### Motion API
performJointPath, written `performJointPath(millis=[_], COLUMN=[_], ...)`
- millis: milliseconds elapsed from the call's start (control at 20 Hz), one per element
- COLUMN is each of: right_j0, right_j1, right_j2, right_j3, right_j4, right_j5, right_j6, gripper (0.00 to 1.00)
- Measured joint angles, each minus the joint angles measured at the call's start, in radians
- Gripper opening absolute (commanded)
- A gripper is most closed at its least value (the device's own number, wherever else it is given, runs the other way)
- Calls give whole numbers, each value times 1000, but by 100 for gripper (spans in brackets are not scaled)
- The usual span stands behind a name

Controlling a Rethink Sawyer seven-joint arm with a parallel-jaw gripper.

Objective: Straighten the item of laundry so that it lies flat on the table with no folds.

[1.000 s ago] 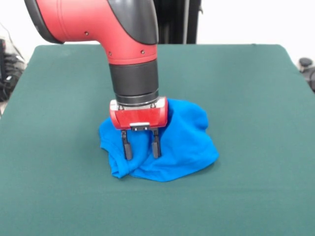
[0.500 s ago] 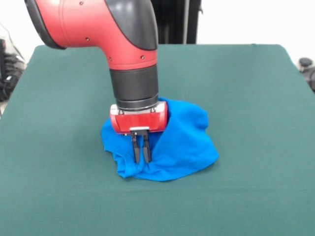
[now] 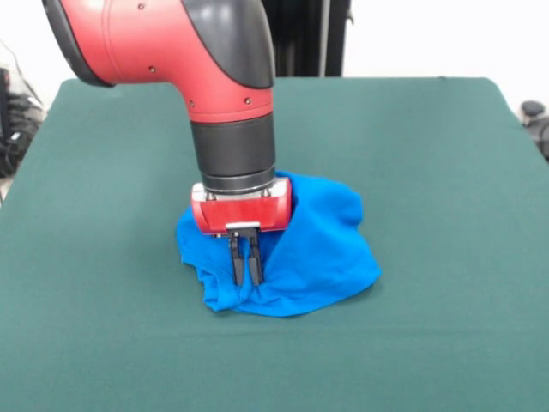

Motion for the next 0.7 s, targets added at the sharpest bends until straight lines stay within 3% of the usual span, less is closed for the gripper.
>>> performJointPath(millis=[400,700], right_j0=[1,9], right_j1=[-5,-72], right_j2=[0,0], right_j3=[1,23], right_j4=[0,0], right_j5=[0,1], right_j6=[0,0], gripper=[0,0])
